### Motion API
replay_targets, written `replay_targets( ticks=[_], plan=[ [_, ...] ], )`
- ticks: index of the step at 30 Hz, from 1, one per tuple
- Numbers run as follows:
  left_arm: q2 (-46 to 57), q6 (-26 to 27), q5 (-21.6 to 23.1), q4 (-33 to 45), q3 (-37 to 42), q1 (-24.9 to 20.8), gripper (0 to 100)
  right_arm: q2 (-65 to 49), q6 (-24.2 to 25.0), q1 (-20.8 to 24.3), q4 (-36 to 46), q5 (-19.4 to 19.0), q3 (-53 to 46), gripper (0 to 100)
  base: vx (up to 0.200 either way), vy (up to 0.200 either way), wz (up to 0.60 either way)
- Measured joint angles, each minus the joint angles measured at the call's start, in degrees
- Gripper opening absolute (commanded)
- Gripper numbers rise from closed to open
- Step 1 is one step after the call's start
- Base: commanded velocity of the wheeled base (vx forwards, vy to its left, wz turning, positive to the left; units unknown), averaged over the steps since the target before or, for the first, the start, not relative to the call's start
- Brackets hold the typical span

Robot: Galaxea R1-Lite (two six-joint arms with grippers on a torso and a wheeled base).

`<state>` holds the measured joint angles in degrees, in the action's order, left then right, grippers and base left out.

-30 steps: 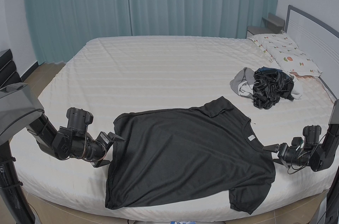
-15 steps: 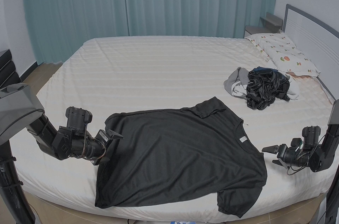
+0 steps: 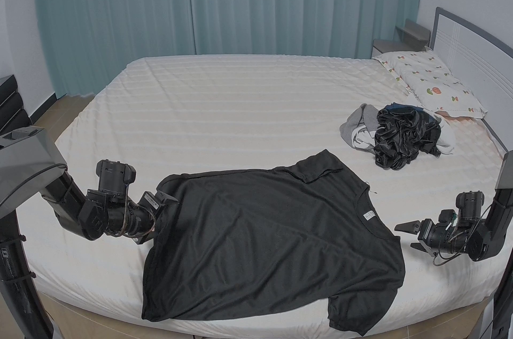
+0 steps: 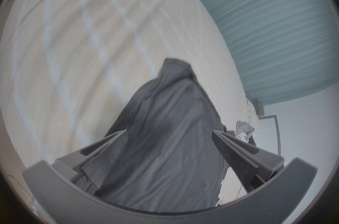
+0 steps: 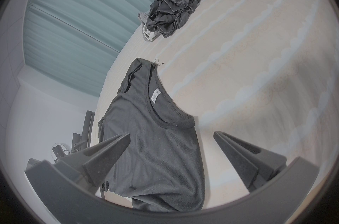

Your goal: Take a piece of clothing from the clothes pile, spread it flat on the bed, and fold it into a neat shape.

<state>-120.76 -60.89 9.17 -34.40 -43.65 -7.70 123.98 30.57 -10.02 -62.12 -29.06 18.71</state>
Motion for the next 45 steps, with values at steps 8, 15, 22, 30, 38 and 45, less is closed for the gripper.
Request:
replay_targets(
  ticks=[8,15,22,30,38,45],
  plan=[
    [-1.15,1.33,-1.10,-1.69,-2.97,1.40,100,0.02,0.00,0.05,0.00,0.00,0.00,100,0.000,0.000,0.00],
    [-4.96,4.49,-1.56,-1.50,-10.80,3.07,100,0.06,0.02,0.22,0.00,0.02,0.00,100,0.000,0.000,0.00],
    [-10.97,7.57,-2.35,-1.18,-19.13,3.80,100,0.20,-0.04,0.51,0.00,0.09,-0.06,100,0.000,0.000,0.00],
    [-18.77,9.08,-5.21,-1.34,-26.58,3.94,100,1.21,-0.15,0.62,-2.35,0.96,0.09,100,0.000,0.000,0.00],
    [-22.32,8.95,-6.16,-1.39,-30.14,3.91,0,3.12,0.27,1.07,-5.42,2.57,-0.37,100,0.000,0.000,0.00],
    [-23.53,8.73,-7.89,-1.58,-33.13,5.67,0,3.52,0.29,1.23,-5.62,2.55,-0.89,100,0.000,0.000,0.00]
  ],
)
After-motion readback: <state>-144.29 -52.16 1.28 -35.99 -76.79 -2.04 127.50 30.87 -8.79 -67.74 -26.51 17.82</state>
